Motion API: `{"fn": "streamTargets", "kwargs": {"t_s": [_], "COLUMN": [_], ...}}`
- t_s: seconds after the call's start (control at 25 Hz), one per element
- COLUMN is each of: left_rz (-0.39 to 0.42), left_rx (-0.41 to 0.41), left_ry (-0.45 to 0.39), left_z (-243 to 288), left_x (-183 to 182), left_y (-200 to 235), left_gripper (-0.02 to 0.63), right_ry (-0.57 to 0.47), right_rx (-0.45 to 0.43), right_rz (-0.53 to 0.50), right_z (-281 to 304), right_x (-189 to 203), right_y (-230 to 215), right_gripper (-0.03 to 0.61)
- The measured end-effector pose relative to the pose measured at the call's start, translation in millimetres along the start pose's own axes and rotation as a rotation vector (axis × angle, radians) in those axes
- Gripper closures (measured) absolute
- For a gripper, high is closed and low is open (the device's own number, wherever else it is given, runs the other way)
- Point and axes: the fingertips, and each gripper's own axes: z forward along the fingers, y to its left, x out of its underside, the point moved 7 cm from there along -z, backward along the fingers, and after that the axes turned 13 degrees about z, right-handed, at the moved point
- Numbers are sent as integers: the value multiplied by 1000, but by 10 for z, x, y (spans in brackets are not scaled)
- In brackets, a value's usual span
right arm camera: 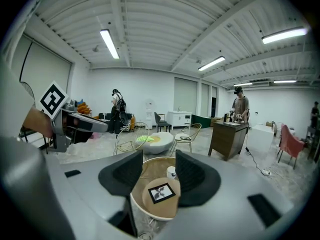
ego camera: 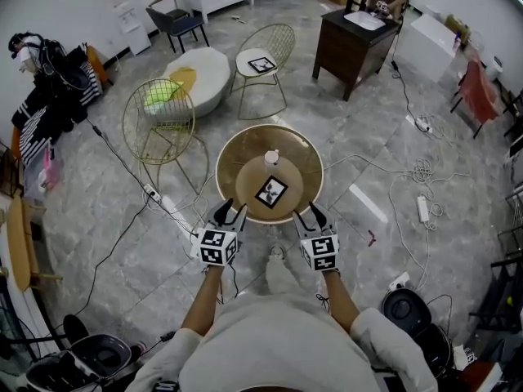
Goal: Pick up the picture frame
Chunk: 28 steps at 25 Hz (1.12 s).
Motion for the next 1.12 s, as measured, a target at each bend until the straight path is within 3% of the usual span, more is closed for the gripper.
{"fn": "streamTargets", "kwargs": {"t_s": [0.56,1.12], "left_rz": [6,-20], "left_rx": [-27,-65], "left_ry": [24,79], "left_z": [1110,1452], "left_x": [-362,-301], "left_y": [495,702], "left_gripper": [439,440], "right_ry": [29,83], "right_rx": [-68,-133], "right_rz": [-22,-14], "right_z": [1134,1652], "right_x": [-538,-593], "right_y": [-615,-785], "right_gripper": [374,376]}}
